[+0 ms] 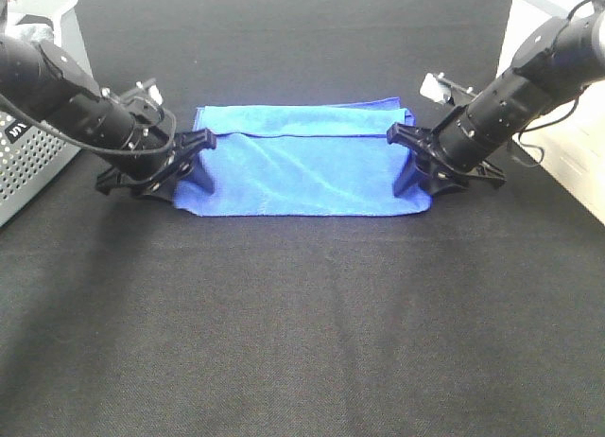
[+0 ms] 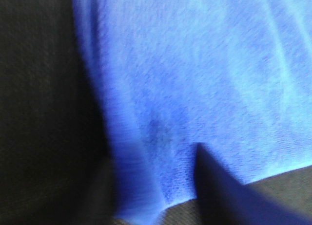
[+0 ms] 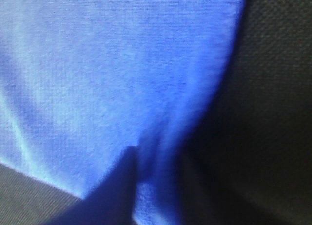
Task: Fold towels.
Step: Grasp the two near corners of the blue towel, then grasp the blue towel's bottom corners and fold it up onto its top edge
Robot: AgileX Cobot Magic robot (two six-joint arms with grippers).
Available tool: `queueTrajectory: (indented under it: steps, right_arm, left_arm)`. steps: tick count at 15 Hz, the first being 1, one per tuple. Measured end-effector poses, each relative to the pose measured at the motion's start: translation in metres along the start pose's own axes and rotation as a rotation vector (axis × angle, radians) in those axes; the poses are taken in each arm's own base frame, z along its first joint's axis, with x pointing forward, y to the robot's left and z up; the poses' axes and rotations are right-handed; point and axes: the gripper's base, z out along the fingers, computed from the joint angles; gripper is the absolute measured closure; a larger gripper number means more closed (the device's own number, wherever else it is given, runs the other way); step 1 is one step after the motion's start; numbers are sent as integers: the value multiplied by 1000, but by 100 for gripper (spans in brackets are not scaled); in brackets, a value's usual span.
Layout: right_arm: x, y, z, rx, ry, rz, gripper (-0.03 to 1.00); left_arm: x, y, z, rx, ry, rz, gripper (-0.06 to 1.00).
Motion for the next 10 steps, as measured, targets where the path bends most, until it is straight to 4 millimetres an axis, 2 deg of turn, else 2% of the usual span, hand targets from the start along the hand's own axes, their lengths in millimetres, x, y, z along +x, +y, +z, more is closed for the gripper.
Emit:
queueTrajectory:
  steps: [1,2,6,10]
  right_arm:
    - [0,0,1,2,-2,9,90]
    - [0,-1,1,3,0,22,97]
    - [1,1,-5,12,17,23,97]
    - [12,10,-42,59,33,-8,97]
  left_arm:
    - [1,1,2,-2,12,1,81]
    - [3,2,3,-2,24,5,91]
    - [6,8,-5,-7,105,14,93]
    - [17,4,-38,-27,164,76,93]
